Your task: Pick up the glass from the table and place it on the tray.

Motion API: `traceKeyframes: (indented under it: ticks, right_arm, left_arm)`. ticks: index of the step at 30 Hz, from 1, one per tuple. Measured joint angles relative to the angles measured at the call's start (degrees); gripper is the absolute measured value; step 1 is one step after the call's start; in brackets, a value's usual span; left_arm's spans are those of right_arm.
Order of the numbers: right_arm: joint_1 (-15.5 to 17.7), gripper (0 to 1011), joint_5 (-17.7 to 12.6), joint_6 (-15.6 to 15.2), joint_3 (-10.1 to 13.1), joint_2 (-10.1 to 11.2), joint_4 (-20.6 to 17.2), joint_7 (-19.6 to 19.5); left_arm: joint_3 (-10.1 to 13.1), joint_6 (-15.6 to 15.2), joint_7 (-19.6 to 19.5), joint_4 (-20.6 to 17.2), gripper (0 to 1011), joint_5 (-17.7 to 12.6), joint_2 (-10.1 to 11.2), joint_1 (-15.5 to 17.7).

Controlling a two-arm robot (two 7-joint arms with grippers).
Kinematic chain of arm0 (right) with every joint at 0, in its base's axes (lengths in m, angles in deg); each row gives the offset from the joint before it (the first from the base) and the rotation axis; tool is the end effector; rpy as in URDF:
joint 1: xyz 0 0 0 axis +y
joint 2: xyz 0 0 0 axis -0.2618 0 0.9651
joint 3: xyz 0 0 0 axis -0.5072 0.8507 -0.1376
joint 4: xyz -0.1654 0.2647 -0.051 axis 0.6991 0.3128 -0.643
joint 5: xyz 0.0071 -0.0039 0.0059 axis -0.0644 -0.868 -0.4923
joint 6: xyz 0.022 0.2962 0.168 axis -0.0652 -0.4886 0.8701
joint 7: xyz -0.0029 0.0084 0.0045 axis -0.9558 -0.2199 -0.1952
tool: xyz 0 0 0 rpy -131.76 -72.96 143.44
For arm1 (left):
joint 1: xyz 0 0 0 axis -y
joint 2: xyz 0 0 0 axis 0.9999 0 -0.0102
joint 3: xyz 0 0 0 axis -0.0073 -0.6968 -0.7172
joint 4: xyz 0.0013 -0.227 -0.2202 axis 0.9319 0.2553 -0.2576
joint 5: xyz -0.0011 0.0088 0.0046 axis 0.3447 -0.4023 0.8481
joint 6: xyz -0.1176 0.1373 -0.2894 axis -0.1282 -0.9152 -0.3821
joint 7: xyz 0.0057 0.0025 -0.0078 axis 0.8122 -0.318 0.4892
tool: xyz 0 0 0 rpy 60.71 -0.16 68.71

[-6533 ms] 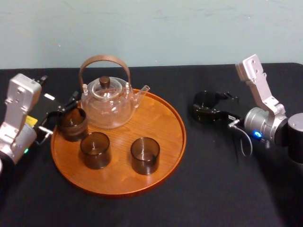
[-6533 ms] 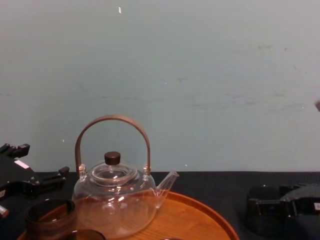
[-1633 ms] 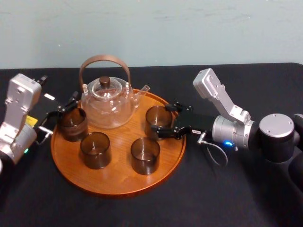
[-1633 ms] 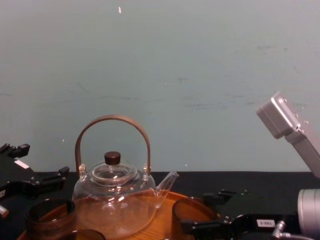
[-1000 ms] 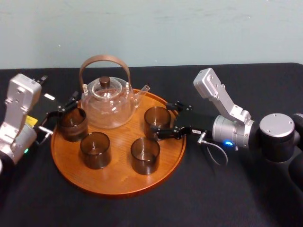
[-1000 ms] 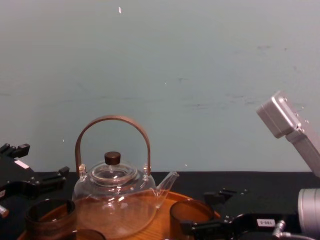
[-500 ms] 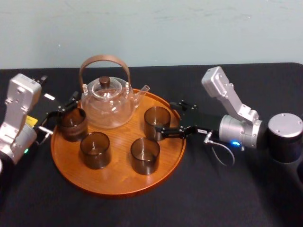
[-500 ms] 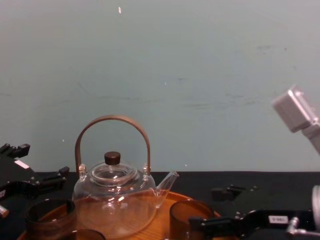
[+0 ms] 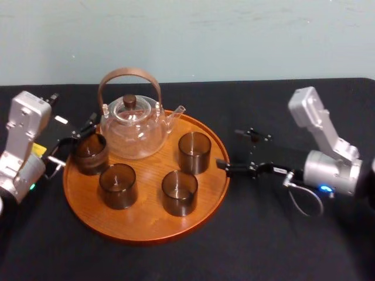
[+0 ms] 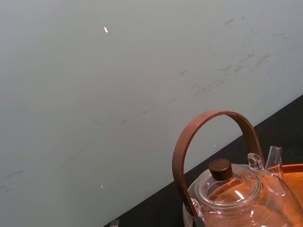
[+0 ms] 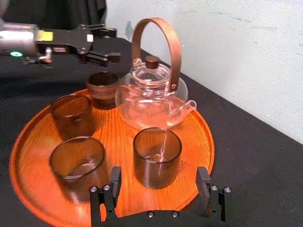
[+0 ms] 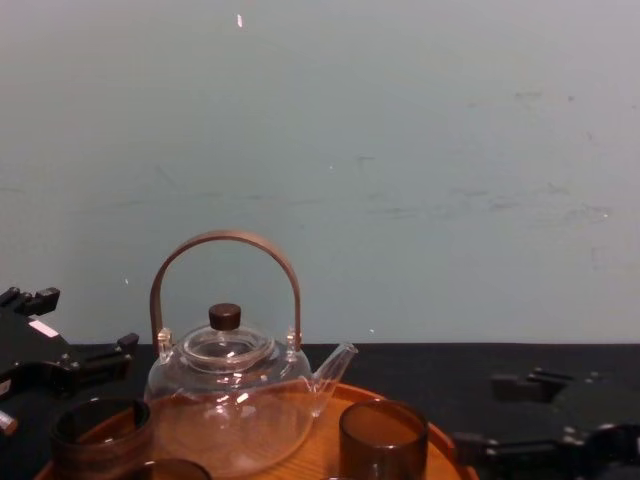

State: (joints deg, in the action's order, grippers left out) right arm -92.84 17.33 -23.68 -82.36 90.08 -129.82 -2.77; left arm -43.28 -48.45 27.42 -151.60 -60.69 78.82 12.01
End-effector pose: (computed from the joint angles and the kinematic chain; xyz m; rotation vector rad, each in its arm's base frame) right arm 0.4247 -0.0606 -0.3057 -0.2903 0.0140 -0.5886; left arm 0.3930 0.0890 -0.3295 0.3043 -0.2849 1.2480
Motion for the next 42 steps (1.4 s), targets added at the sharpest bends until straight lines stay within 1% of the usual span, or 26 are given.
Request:
traceKeyframes:
  ticks: [1, 2, 3, 6, 7, 10, 12, 13, 15, 16, 17, 20, 22, 23, 24, 25, 26, 29, 32, 35, 36, 42]
  right_arm:
    - [0.8, 1002, -0.6, 0.5, 0.4, 1.1, -1.0, 0.6]
    - [1.2, 1002, -0.9, 0.7, 0.6, 1.5, -1.5, 0.8]
    - [1.9, 1002, -1.4, 1.3, 1.0, 2.5, -2.4, 1.2]
    - [3.1, 1002, -2.2, 2.2, 1.8, 3.9, -3.8, 1.6]
    - [3.9, 1002, -2.7, 2.8, 2.4, 4.6, -4.6, 1.6]
    - [4.9, 1002, -3.3, 3.5, 3.3, 5.3, -5.7, 0.9]
    - [5.9, 1002, -3.8, 4.0, 4.3, 5.5, -6.5, -0.4]
    - [6.7, 1002, -4.0, 4.3, 5.1, 5.5, -7.1, -1.8]
    - [7.4, 1002, -4.1, 4.6, 5.8, 5.3, -7.6, -3.2]
    - [7.7, 1002, -4.1, 4.7, 6.2, 5.1, -7.8, -4.1]
    - [8.5, 1002, -4.0, 5.0, 7.0, 4.7, -8.3, -5.9]
    - [9.5, 1002, -3.3, 5.4, 8.2, 3.6, -8.7, -9.1]
    - [10.7, 1002, -2.0, 6.1, 9.6, 2.1, -9.1, -13.3]
    - [10.7, 1002, -2.0, 6.1, 9.6, 2.1, -9.1, -13.3]
    - [11.3, 1002, -1.1, 6.5, 10.2, 1.3, -9.1, -15.3]
    - [11.5, 1002, -0.7, 6.6, 10.5, 0.9, -9.1, -16.2]
    - [11.9, 1002, 0.2, 7.0, 11.0, 0.2, -9.1, -17.9]
    - [12.3, 1002, 1.1, 7.5, 11.6, -0.8, -8.9, -19.8]
    - [12.6, 1002, 2.5, 8.3, 12.3, -2.4, -7.9, -22.2]
    - [12.6, 1002, 3.4, 8.9, 12.7, -3.3, -6.8, -23.2]
    - [12.6, 1002, 3.8, 9.2, 12.8, -3.9, -6.1, -23.6]
    - [12.0, 1002, 4.9, 9.8, 13.2, -5.5, -3.5, -24.2]
  left_arm:
    - [0.0, 0.0, 0.0, 0.0, 1001, 0.0, 0.0, 0.0]
    - [0.0, 0.0, 0.0, 0.0, 1001, 0.0, 0.0, 0.0]
    - [0.0, 0.0, 0.0, 0.0, 1001, 0.0, 0.0, 0.0]
    - [0.0, 0.0, 0.0, 0.0, 1001, 0.0, 0.0, 0.0]
    - [0.0, 0.0, 0.0, 0.0, 1001, 0.0, 0.0, 0.0]
    - [0.0, 0.0, 0.0, 0.0, 1001, 0.0, 0.0, 0.0]
    - [0.0, 0.0, 0.0, 0.0, 1001, 0.0, 0.0, 0.0]
    - [0.0, 0.0, 0.0, 0.0, 1001, 0.0, 0.0, 0.0]
    - [0.0, 0.0, 0.0, 0.0, 1001, 0.0, 0.0, 0.0]
    - [0.0, 0.0, 0.0, 0.0, 1001, 0.0, 0.0, 0.0]
    - [0.0, 0.0, 0.0, 0.0, 1001, 0.0, 0.0, 0.0]
    - [0.0, 0.0, 0.0, 0.0, 1001, 0.0, 0.0, 0.0]
    - [0.0, 0.0, 0.0, 0.0, 1001, 0.0, 0.0, 0.0]
    - [0.0, 0.0, 0.0, 0.0, 1001, 0.0, 0.0, 0.0]
    - [0.0, 0.0, 0.0, 0.0, 1001, 0.0, 0.0, 0.0]
    - [0.0, 0.0, 0.0, 0.0, 1001, 0.0, 0.0, 0.0]
    - [0.0, 0.0, 0.0, 0.0, 1001, 0.0, 0.0, 0.0]
    - [0.0, 0.0, 0.0, 0.0, 1001, 0.0, 0.0, 0.0]
    - [0.0, 0.0, 0.0, 0.0, 1001, 0.0, 0.0, 0.0]
    - [0.0, 0.0, 0.0, 0.0, 1001, 0.0, 0.0, 0.0]
    - [0.0, 0.0, 0.0, 0.0, 1001, 0.0, 0.0, 0.0]
    - [0.0, 0.0, 0.0, 0.0, 1001, 0.0, 0.0, 0.0]
